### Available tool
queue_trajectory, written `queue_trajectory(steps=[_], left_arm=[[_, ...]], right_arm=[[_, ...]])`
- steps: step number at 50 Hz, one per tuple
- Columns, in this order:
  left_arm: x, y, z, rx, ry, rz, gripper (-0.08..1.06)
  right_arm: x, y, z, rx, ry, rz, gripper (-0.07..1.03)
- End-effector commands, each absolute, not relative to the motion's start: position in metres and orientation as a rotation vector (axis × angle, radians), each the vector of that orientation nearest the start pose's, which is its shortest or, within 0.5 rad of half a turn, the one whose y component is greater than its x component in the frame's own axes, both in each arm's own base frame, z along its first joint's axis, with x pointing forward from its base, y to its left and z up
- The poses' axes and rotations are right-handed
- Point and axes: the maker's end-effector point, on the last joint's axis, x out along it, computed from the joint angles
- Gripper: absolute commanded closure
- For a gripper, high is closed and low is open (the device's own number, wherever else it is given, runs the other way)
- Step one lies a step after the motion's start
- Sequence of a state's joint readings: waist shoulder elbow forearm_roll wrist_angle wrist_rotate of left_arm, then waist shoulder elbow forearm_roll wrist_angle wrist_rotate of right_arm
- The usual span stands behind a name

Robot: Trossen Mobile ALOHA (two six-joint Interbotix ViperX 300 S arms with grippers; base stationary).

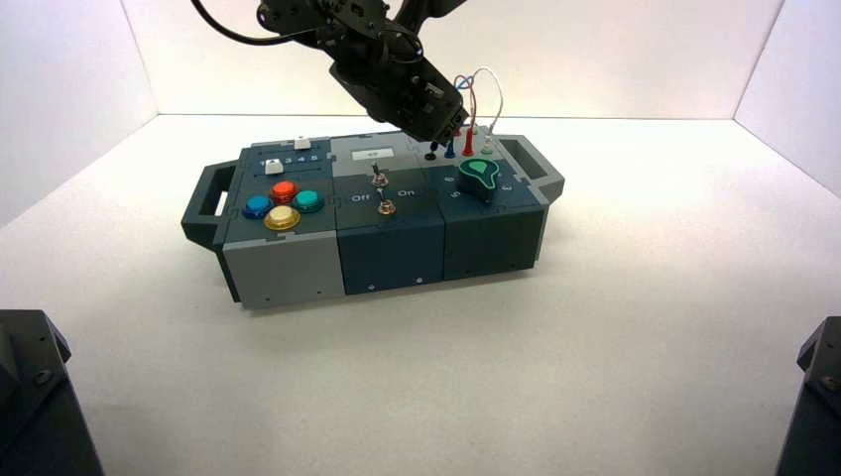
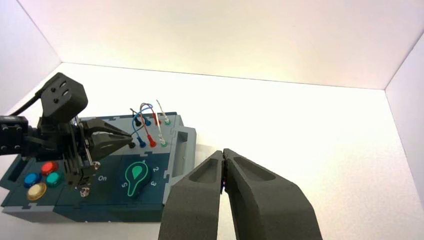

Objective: Insert the black wire.

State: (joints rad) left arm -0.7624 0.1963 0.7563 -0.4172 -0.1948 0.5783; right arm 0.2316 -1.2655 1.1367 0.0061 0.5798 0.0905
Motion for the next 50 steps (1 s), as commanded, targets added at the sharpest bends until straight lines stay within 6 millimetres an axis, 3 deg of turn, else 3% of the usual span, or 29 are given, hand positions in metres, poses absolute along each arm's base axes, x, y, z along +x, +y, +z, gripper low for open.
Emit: queue_trajectory(steps=[1, 27, 50], left_arm=[[0.316, -0.267, 0.043, 0.467, 0.683, -0.688, 1.0], [0.319, -0.266, 0.036, 0.497, 0.698, -0.697, 1.0], [0.319, -0.273, 0.014, 0.541, 0.789, -0.746, 1.0]], right_arm=[[0.186, 0.043, 0.243, 0.046, 0.44, 0.206, 0.98], [0.185, 0.043, 0.243, 0.046, 0.435, 0.206, 0.98], [0.185, 0.043, 0.242, 0.046, 0.438, 0.206, 0.98]])
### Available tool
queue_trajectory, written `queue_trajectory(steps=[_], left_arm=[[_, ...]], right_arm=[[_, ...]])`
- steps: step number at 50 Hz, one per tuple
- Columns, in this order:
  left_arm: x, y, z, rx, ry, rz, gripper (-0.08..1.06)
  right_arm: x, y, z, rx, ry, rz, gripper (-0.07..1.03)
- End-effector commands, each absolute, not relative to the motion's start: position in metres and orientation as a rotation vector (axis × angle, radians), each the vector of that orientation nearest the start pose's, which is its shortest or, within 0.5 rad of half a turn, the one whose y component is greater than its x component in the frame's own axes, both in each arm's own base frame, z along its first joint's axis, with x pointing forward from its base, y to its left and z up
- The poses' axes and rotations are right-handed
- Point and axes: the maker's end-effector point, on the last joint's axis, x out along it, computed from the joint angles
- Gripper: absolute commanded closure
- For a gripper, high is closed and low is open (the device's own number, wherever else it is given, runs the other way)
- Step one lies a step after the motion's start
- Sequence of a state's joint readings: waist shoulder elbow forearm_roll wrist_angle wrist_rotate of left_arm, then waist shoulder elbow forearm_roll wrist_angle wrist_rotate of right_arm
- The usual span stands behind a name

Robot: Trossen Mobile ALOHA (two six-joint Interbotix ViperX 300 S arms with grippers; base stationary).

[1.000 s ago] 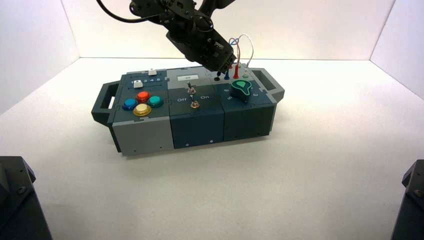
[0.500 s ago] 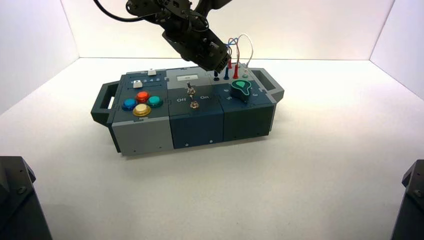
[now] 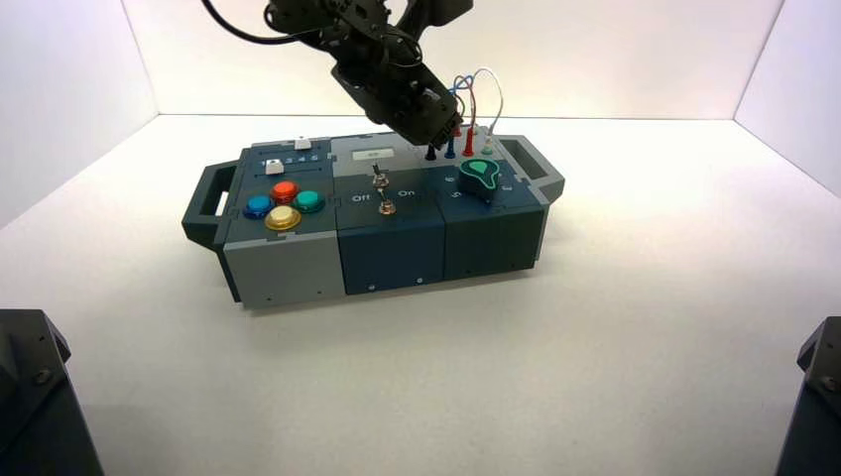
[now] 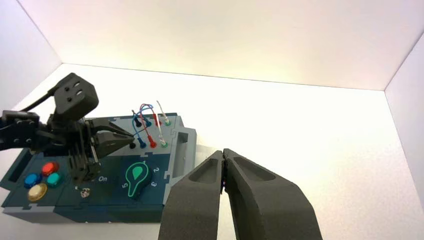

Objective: Insert the black wire.

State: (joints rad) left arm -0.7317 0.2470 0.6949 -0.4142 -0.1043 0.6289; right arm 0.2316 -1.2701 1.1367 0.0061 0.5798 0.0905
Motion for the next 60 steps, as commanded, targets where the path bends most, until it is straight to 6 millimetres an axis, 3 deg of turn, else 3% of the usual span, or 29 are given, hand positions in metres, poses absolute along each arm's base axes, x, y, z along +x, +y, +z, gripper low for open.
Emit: queue_trajectory(steps=[1, 17, 30, 40, 51, 60], left_arm=[[0.319, -0.273, 0.014, 0.542, 0.79, -0.746, 1.0], [0.316, -0.272, 0.013, 0.545, 0.803, -0.752, 1.0], [0.314, -0.269, 0.028, 0.52, 0.777, -0.743, 0.99], [0.316, -0.27, 0.041, 0.458, 0.758, -0.714, 0.69], [0.315, -0.267, 0.048, 0.449, 0.735, -0.705, 0.57], [0.315, -0.266, 0.052, 0.443, 0.723, -0.701, 0.57]], right_arm=[[0.185, 0.043, 0.242, 0.046, 0.438, 0.206, 0.98], [0.185, 0.043, 0.242, 0.046, 0.438, 0.206, 0.98], [0.184, 0.044, 0.245, 0.052, 0.427, 0.208, 0.98], [0.184, 0.044, 0.246, 0.053, 0.424, 0.209, 0.98], [0.184, 0.044, 0.245, 0.053, 0.425, 0.209, 0.98], [0.184, 0.044, 0.245, 0.053, 0.427, 0.209, 0.98]])
